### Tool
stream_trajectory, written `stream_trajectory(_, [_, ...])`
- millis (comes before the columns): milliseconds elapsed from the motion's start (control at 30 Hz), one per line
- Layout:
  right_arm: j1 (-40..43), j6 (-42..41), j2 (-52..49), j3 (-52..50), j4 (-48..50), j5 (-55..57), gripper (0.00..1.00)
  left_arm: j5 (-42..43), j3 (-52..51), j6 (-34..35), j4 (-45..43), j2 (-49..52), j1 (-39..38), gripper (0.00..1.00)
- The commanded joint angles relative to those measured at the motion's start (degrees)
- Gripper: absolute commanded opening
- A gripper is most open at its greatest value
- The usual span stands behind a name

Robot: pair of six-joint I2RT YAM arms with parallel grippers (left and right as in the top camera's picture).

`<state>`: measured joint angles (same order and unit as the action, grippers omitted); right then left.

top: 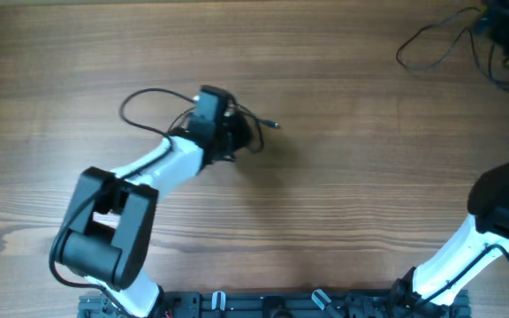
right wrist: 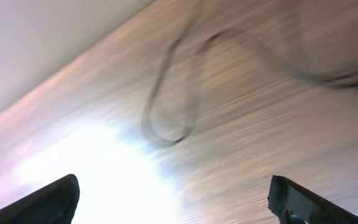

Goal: Untangle cables

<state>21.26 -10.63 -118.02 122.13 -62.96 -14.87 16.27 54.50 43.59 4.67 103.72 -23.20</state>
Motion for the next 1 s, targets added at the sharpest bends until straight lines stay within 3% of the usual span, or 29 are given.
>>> stream_trajectory(0, [-5.7, 3.2, -0.7, -0.9, -3.4, -10.3, 1.00, 3.0, 0.0, -4.0, 0.9, 0.5, -2.4, 0.24])
stream_trajectory(100, [-14.0, 3.2, -0.8, -2.5, -5.0, -10.1, 1.00, 2.7, 0.0, -4.2, 3.9, -1.9, 0.4, 0.30])
stream_trajectory(200, [-21.3, 3.2, -0.9, -4.9, -3.4, -10.0, 1.00, 2.4, 0.0, -7.7, 7.9, -8.2, 4.3, 0.56])
stream_trajectory(300, [-27.4, 3.0, -0.9, -9.7, 0.2, -10.0, 1.00, -1.9, 0.0, -11.4, 12.0, -16.5, 7.4, 0.72])
stream_trajectory(367, [-30.2, 2.9, -0.9, -13.1, 1.9, -10.1, 1.00, -8.5, 0.0, -11.9, 15.0, -22.3, 9.2, 1.00])
stream_trajectory(500, [-38.4, 1.0, -0.9, -21.8, 8.1, -10.9, 1.00, -25.4, -0.1, -11.8, 19.9, -26.4, 10.3, 1.00])
stream_trajectory(600, [-44.1, -2.0, -0.9, -25.7, 14.8, -10.9, 1.00, -29.2, -0.1, -10.9, 23.0, -25.9, 10.3, 1.00])
stream_trajectory(667, [-47.8, -3.3, -0.9, -27.9, 20.2, -10.7, 1.00, -35.5, -0.1, -3.1, 24.9, -25.9, 11.4, 1.00])
stream_trajectory(800, [-55.4, -3.3, -0.9, -34.8, 34.4, -1.7, 1.00, -31.5, -0.1, 12.5, 26.9, -25.9, 20.7, 1.00])
stream_trajectory(967, [-61.6, -2.8, -2.0, -38.4, 45.1, 12.8, 1.00, -24.0, -0.1, 12.3, 30.2, -25.9, 30.3, 1.00])
